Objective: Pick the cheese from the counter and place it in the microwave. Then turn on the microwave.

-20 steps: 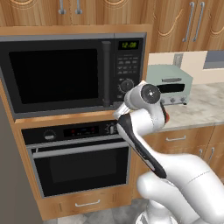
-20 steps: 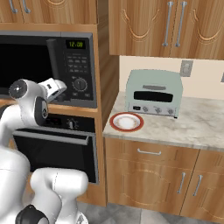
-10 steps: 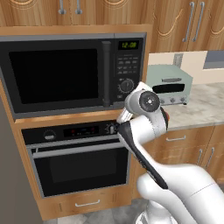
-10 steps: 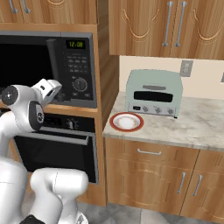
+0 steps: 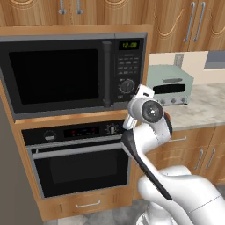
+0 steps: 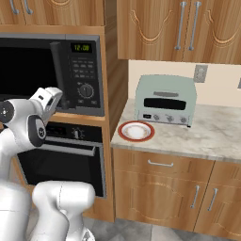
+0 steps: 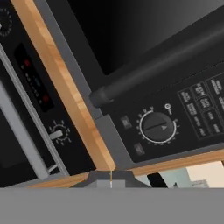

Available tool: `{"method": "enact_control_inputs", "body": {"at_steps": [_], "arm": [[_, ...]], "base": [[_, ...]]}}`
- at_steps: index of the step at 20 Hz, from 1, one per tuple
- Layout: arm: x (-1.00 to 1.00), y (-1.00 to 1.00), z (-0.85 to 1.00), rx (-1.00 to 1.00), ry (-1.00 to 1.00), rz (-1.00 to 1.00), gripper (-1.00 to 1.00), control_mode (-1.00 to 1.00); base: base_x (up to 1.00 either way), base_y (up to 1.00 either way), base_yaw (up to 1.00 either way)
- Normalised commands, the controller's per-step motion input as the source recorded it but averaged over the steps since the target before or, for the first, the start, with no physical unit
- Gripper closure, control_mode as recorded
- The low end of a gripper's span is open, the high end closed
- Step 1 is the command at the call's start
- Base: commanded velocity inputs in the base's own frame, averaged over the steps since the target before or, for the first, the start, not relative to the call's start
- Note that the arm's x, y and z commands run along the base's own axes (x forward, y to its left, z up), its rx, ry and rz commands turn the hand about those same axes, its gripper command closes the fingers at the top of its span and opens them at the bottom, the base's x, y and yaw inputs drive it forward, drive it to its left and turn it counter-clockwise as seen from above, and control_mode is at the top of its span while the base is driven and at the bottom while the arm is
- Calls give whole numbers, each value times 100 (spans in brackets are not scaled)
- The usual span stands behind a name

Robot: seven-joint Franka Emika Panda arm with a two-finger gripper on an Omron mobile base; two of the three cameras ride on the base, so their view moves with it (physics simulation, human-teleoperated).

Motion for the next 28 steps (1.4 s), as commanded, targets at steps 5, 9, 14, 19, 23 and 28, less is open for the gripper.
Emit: {"method": "enact_control_inputs", "body": {"at_steps": [5, 9, 14, 19, 23, 28], "arm": [[-2, 0, 0, -15, 0, 3, 100, -100], [0, 0, 0, -13, 0, 1, 100, -100], [0, 0, 0, -16, -8, 1, 100, -100], [0, 0, 0, -14, -12, 3, 100, -100], [0, -1, 0, -11, -8, 5, 100, -100], [0, -2, 0, -9, -6, 4, 100, -100]], "base": [[0, 0, 0], [0, 0, 0], [0, 0, 0], [0, 0, 0], [0, 0, 0], [0, 0, 0]]}}
